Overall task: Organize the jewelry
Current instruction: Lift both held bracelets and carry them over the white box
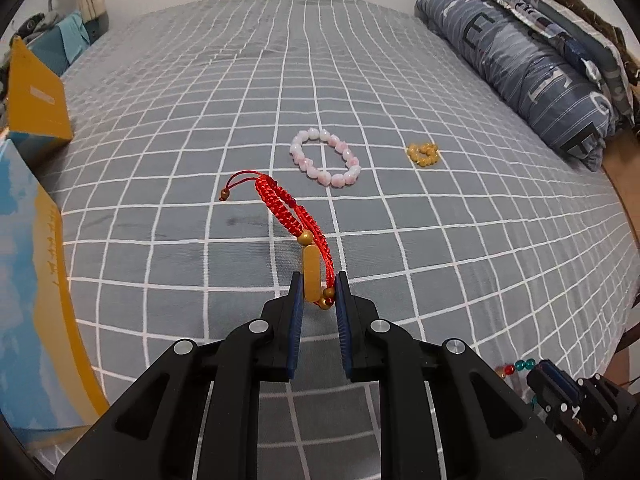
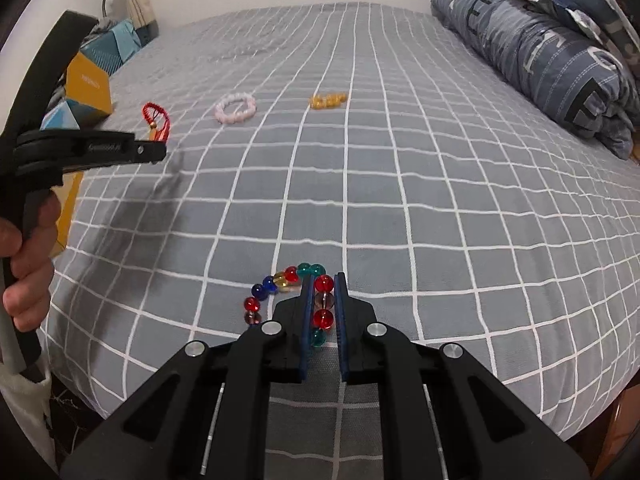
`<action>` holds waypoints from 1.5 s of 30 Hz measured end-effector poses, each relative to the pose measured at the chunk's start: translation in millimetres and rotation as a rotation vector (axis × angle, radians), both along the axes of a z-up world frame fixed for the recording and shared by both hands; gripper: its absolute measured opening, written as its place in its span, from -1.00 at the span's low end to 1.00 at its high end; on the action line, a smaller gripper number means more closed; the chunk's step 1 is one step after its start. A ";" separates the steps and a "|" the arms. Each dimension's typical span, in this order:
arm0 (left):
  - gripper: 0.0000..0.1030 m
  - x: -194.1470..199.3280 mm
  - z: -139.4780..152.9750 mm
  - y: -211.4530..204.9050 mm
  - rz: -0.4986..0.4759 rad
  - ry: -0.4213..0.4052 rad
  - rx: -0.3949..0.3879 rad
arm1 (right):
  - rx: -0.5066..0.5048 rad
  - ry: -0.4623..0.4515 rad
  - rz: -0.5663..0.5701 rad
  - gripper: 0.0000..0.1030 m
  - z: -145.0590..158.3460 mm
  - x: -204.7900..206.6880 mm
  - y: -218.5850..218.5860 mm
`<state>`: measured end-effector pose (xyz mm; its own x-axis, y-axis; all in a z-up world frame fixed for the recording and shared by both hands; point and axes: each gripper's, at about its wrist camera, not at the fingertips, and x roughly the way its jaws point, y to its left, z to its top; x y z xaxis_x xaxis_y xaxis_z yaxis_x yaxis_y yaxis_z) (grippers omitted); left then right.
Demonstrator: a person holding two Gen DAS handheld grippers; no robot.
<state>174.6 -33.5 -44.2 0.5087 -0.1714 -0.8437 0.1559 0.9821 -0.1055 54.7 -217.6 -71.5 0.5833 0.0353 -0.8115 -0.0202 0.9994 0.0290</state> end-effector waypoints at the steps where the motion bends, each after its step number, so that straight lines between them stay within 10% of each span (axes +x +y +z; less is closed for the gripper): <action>1: -0.71 -2.8 2.5 0.7 0.000 -0.006 -0.002 | 0.004 -0.009 -0.002 -0.83 2.3 -1.2 -0.5; 45: -0.70 -127.2 76.2 103.5 0.187 -0.318 0.014 | -0.025 -0.280 -0.068 -0.82 70.2 -9.0 45.7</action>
<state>47.4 70.0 32.0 0.7675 -0.0403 -0.6397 -0.0034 0.9978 -0.0668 45.7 -172.0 -1.3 0.7851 -0.0299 -0.6186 0.0434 0.9990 0.0068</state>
